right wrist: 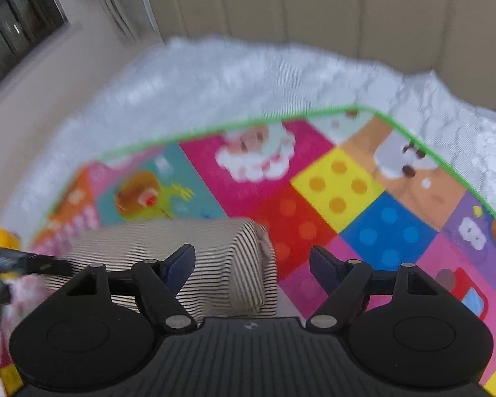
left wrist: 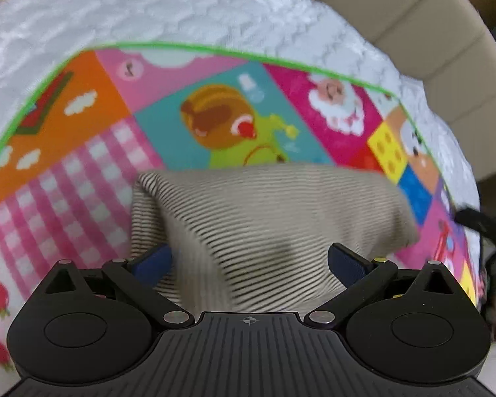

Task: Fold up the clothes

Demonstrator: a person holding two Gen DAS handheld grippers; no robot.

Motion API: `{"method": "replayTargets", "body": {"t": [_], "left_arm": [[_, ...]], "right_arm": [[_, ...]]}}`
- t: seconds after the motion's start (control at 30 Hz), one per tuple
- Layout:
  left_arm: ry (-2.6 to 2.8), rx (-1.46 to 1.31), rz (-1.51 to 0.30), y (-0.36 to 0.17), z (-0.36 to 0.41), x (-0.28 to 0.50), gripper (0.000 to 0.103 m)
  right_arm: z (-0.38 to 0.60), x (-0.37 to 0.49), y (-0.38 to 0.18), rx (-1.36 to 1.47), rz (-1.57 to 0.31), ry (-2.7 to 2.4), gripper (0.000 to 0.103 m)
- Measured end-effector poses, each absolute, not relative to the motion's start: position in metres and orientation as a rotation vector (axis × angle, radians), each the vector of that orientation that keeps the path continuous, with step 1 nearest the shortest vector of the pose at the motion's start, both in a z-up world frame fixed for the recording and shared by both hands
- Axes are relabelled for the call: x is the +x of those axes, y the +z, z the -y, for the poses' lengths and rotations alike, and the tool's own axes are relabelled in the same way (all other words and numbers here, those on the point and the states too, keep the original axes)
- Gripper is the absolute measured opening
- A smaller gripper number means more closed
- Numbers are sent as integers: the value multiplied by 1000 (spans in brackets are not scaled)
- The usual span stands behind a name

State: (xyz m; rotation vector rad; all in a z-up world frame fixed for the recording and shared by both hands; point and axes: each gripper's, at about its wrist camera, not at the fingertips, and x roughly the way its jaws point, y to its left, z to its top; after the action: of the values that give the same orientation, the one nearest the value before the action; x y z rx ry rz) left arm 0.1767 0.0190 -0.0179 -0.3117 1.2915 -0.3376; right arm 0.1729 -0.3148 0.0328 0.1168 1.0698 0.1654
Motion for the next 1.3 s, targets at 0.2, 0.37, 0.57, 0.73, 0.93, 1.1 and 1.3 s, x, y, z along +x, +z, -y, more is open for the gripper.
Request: {"method": "replayTargets", "body": {"t": [0.2,0.37,0.57,0.73,0.93,1.1,1.3], "left_arm": [[-521,-466,-1442,-70,-49,199,95],[-667,-566,-1502,-103,-56,228,53],[-769,-573,-1533,-127,-47,261,50],[-780,-582,-1551,-132,-32,272,50],[-677,-425,-1501,-104,-14,303,41],[-564,-256,-1218,-58,5,369,41],[-435,-170,-1157,-69,1,395,53]], "right_arm": [[281,212,-25,63,-1247,140,69],[247,215,-38,-80,-1326,110,45],[254,236,-46,-30,-1406,64,50],[251,227,-57,-90,-1398,195,41],[296,244,-59,256,-1189,285,18],[321,309,-45,361,-967,318,17],[320,336,-76,428,-987,298,19]]}}
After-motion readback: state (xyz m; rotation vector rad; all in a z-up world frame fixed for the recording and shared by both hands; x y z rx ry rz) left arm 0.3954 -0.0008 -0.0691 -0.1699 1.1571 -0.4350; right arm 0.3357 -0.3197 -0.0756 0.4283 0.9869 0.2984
